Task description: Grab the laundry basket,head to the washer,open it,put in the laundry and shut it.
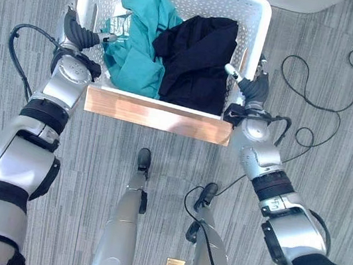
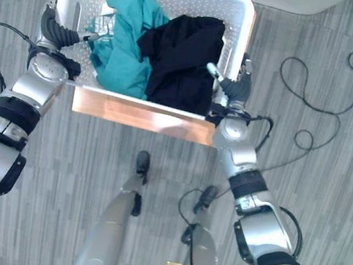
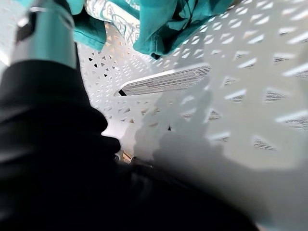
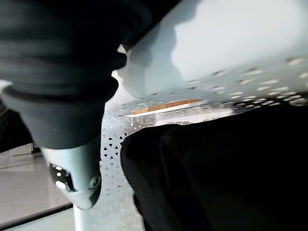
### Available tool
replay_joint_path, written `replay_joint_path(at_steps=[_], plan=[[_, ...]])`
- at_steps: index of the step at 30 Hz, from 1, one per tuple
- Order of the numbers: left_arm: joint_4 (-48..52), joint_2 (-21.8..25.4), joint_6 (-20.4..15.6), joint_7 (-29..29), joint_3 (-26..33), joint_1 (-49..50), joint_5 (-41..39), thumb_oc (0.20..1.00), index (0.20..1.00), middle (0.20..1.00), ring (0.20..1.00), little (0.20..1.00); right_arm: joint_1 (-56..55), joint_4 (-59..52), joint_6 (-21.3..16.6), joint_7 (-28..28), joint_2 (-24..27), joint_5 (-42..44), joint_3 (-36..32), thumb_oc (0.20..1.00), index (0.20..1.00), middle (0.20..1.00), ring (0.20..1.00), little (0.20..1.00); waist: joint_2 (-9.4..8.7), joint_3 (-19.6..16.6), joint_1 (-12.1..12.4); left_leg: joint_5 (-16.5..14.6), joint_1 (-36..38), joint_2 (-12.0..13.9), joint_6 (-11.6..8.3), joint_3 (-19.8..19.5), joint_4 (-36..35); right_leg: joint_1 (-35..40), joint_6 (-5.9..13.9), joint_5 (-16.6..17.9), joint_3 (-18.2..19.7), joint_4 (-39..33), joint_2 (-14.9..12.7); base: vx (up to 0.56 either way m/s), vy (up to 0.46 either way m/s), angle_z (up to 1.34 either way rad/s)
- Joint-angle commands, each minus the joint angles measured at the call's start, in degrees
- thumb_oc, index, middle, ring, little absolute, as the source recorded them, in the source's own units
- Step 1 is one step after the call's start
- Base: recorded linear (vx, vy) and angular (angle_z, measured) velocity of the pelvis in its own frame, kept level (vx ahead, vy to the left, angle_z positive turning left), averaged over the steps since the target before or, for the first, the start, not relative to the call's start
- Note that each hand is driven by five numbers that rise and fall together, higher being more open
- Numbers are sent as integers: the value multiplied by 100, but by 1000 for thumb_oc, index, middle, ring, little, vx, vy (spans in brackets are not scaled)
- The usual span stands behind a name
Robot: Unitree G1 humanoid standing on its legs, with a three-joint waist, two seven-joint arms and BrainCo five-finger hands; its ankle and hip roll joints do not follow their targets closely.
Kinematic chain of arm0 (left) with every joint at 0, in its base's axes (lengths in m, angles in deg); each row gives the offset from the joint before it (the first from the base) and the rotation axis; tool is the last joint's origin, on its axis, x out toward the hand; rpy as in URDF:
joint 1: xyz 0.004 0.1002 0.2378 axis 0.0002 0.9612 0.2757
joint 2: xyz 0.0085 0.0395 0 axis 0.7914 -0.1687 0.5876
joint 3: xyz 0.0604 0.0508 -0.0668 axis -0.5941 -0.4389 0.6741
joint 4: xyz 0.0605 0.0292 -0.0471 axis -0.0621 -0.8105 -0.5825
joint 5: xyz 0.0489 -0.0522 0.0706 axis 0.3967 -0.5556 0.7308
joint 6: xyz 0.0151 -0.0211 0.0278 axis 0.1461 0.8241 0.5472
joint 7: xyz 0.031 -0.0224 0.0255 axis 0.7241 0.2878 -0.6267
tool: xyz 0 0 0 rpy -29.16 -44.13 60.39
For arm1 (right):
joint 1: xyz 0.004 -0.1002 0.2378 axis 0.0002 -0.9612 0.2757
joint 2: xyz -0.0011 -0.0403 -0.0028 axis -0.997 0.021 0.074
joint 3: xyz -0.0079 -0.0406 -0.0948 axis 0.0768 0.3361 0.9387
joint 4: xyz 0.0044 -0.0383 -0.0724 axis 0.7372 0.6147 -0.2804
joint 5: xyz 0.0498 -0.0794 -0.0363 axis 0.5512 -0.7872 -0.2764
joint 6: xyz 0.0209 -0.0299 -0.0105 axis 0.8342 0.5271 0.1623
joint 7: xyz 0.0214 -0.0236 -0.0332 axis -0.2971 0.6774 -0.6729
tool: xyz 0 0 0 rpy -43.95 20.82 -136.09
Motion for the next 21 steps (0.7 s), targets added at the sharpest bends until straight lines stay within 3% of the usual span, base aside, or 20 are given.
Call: replay_joint_path(at_steps=[1,13,14,15,16,17,18,19,20,21], plan=[[84,-17,-52,-45,66,-215,-166,1000,1000,1000,1000,1000,-118,-297,-575,29,-107,461,-228,1000,1000,1000,1000,1000,206,-75,125,-955,-262,184,-134,-138,822,-24,85,204,275,268,-411,13,41,-1],[-45,71,-74,4,-63,-402,-125,1000,1000,1000,1000,1000,276,102,-393,-120,195,551,-108,1000,1000,1000,1000,1000,238,-109,147,-987,-354,136,-129,-112,889,-93,116,241,271,298,-456,1,19,0],[-100,95,-66,29,-107,-458,-122,746,746,746,746,746,307,155,-353,-176,250,603,-46,1000,1000,1000,1000,1000,223,-116,140,-998,-355,144,-128,-117,905,-92,116,240,273,306,-457,0,0,0],[-178,112,-53,100,-161,-518,-156,288,288,288,288,288,392,296,-220,-279,397,595,82,940,940,940,940,940,194,-128,139,-1017,-355,157,-122,-117,936,-81,121,242,267,310,-451,0,0,0],[-230,111,-40,155,-210,-560,-186,288,288,288,288,288,424,401,-94,-360,485,544,177,881,881,881,881,881,175,-133,138,-1020,-355,164,-120,-121,947,-77,123,248,257,314,-449,0,0,0],[-313,118,-28,245,-294,-631,-218,200,200,200,200,200,519,568,88,-493,596,489,330,780,780,780,780,780,154,-136,145,-1021,-354,174,-117,-130,960,-69,125,252,247,320,-440,0,0,0],[-330,118,-34,252,-297,-651,-223,200,200,200,200,200,547,597,89,-513,604,499,330,724,724,724,724,724,158,-127,145,-1023,-356,175,-117,-131,962,-69,125,252,246,320,-439,0,0,0],[-393,133,-29,317,-361,-712,-248,200,200,200,200,200,649,732,196,-615,680,499,442,605,605,605,605,605,140,-121,152,-1018,-355,187,-118,-135,969,-65,127,258,237,324,-436,0,0,0],[-494,165,-11,474,-513,-813,-269,200,200,200,200,200,829,1057,462,-853,886,460,694,351,351,351,351,351,102,-128,155,-1004,-332,199,-124,-134,955,-53,131,268,220,327,-426,0,0,0],[-554,195,-11,551,-607,-884,-250,200,200,200,200,200,965,1209,589,-970,994,407,835,200,200,200,200,200,79,-122,156,-996,-317,205,-126,-140,949,-43,129,274,215,337,-420,0,0,0]])
